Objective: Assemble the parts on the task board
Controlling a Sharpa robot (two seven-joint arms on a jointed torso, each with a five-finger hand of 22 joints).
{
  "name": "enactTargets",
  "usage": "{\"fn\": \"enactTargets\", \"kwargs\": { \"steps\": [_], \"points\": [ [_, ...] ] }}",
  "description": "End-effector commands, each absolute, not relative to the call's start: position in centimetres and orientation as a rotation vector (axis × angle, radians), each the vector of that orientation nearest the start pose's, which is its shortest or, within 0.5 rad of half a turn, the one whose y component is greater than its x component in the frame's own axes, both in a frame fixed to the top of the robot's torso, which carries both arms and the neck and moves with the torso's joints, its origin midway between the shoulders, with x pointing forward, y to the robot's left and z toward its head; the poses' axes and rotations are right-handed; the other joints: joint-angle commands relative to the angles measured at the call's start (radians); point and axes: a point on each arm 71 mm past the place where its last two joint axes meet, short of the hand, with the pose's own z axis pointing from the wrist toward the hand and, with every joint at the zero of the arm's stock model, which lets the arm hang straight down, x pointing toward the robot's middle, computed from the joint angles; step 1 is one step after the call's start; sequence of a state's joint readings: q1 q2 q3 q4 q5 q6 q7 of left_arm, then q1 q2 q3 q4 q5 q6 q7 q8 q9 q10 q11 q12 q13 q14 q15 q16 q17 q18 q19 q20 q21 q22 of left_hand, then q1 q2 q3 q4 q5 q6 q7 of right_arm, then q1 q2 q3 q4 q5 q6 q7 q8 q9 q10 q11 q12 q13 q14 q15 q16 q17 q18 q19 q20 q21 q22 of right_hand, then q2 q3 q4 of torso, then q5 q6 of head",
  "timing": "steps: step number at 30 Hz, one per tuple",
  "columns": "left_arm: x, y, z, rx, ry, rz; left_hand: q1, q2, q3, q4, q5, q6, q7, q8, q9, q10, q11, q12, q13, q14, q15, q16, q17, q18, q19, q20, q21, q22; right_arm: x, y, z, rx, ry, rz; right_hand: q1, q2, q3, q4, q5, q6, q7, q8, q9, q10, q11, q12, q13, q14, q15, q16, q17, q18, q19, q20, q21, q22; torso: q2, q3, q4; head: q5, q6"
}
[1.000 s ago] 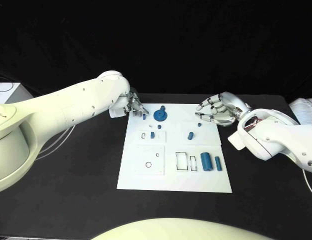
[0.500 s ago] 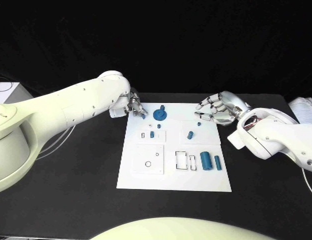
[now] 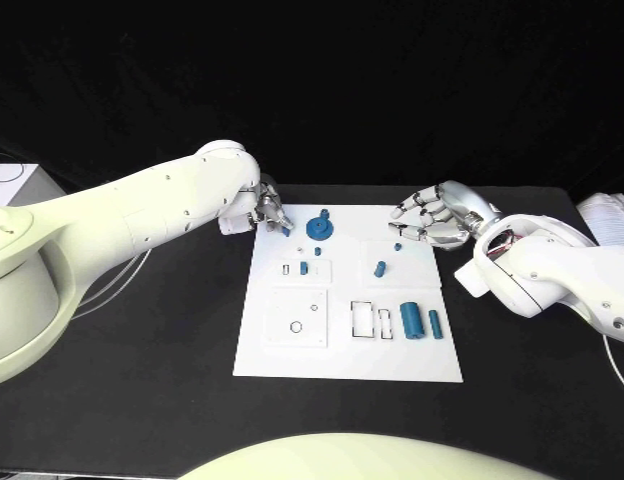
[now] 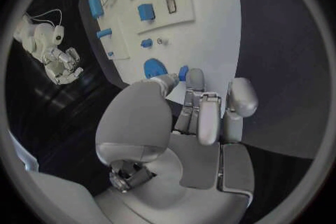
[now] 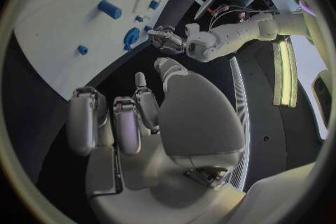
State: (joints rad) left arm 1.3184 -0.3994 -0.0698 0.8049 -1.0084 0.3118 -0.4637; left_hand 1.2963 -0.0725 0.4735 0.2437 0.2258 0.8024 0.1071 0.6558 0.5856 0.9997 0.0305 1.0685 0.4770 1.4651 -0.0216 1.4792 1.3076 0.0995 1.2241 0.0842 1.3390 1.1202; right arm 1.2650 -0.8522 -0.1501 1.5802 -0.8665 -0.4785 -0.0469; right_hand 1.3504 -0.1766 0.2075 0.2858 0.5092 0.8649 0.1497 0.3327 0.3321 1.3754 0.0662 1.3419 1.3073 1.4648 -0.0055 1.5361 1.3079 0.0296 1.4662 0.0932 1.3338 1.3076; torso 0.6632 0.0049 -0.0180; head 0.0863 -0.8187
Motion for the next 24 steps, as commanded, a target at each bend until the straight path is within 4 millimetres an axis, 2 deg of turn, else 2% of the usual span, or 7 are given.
{"fn": "enactTargets", "kwargs": {
  "steps": [1,2,3,8,12,17,24],
  "points": [
    [59.4,19.4,-20.7,-0.3,2.352,-0.279,0.029,0.001,0.046,-0.021,-0.003,0.0,-0.006,0.013,0.007,0.01,-0.003,-0.009,-0.003,0.029,-0.01,0.006,0.053,0.004,0.006,-0.002,0.006,0.004,47.6,-19.9,-18.8,0.38,1.707,0.915,-0.002,-0.005,0.007,0.001,0.002,-0.008,-0.001,0.002,-0.001,-0.002,-0.002,0.004,0.048,0.089,-0.006,-0.005,0.2,0.02,0.027,-0.004,-0.006,0.149,-0.002,-0.0001,-0.0001,0.0,-0.002],
    [59.4,19.4,-20.8,-0.301,2.354,-0.28,0.044,0.001,0.066,-0.037,0.0,-0.002,-0.008,0.014,0.008,0.009,-0.005,-0.011,-0.004,0.029,-0.011,0.007,0.054,0.004,0.006,-0.003,0.006,0.004,47.6,-19.9,-18.8,0.379,1.707,0.915,-0.002,-0.005,0.007,0.001,0.002,-0.008,-0.001,0.002,-0.001,-0.002,-0.002,0.004,0.048,0.089,-0.006,-0.005,0.2,0.02,0.027,-0.004,-0.006,0.149,-0.001,0.0001,0.0002,0.0,-0.002],
    [59.4,19.5,-20.8,-0.303,2.357,-0.282,0.052,-0.009,0.121,-0.063,-0.002,-0.005,-0.001,0.022,0.013,0.013,-0.001,-0.018,-0.007,0.03,-0.01,0.007,0.056,0.003,0.008,-0.004,0.009,0.008,47.6,-19.8,-18.8,0.379,1.707,0.915,-0.002,-0.005,0.007,0.001,0.002,-0.008,-0.001,0.002,-0.001,-0.002,-0.002,0.004,0.048,0.089,-0.006,-0.005,0.2,0.02,0.027,-0.004,-0.006,0.149,-0.002,0.0,0.0003,0.0,-0.002],
    [59.2,19.9,-20.8,-0.322,2.358,-0.295,0.016,-0.043,0.245,-0.122,0.0,-0.005,0.0,0.044,0.03,0.027,-0.001,-0.024,-0.008,0.032,-0.007,0.009,0.059,0.001,0.013,-0.001,0.018,0.019,47.6,-19.9,-18.8,0.379,1.706,0.915,-0.002,-0.005,0.007,0.001,0.002,-0.008,-0.001,0.002,-0.001,-0.002,-0.002,0.004,0.048,0.089,-0.006,-0.005,0.2,0.02,0.027,-0.004,-0.006,0.149,-0.002,-0.0001,0.0017,0.0,-0.002],
    [59.1,20.3,-20.7,-0.35,2.342,-0.319,-0.009,-0.061,0.302,-0.156,0.005,0.004,-0.003,0.057,0.042,0.043,-0.004,-0.017,0.001,0.036,-0.011,0.012,0.064,-0.001,0.023,-0.003,0.027,0.033,47.6,-19.9,-18.8,0.379,1.706,0.914,-0.003,-0.005,0.008,0.001,0.002,-0.007,-0.001,0.002,-0.001,-0.002,-0.002,0.004,0.048,0.089,-0.006,-0.005,0.2,0.02,0.027,-0.004,-0.007,0.149,-0.004,-0.0003,0.0033,0.002,-0.003],
    [58.6,20.6,-20.5,-0.385,2.318,-0.365,-0.053,-0.095,0.369,-0.194,0.028,0.034,-0.015,0.066,0.053,0.104,-0.015,0.015,0.067,0.051,-0.022,0.023,0.093,-0.006,0.045,-0.013,0.044,0.059,47.6,-20.0,-18.9,0.38,1.705,0.912,-0.003,-0.005,0.008,0.001,0.002,-0.007,-0.001,0.003,-0.001,-0.001,-0.002,0.005,0.049,0.089,-0.006,-0.005,0.2,0.02,0.027,-0.004,-0.007,0.149,-0.007,-0.0006,0.0047,0.004,-0.003],
    [57.3,20.8,-20.0,-0.428,2.301,-0.443,-0.108,-0.129,0.402,-0.23,0.143,0.074,-0.031,0.065,0.064,0.173,-0.031,0.041,0.137,0.065,-0.037,0.032,0.119,-0.012,0.071,-0.028,0.061,0.087,47.7,-20.1,-18.9,0.383,1.704,0.909,-0.004,-0.004,0.009,0.002,0.002,-0.007,-0.001,0.003,-0.001,-0.002,-0.002,0.004,0.048,0.089,-0.006,-0.005,0.2,0.02,0.026,-0.004,-0.01,0.148,-0.012,-0.0023,0.0067,0.004,-0.008]
  ]
}}
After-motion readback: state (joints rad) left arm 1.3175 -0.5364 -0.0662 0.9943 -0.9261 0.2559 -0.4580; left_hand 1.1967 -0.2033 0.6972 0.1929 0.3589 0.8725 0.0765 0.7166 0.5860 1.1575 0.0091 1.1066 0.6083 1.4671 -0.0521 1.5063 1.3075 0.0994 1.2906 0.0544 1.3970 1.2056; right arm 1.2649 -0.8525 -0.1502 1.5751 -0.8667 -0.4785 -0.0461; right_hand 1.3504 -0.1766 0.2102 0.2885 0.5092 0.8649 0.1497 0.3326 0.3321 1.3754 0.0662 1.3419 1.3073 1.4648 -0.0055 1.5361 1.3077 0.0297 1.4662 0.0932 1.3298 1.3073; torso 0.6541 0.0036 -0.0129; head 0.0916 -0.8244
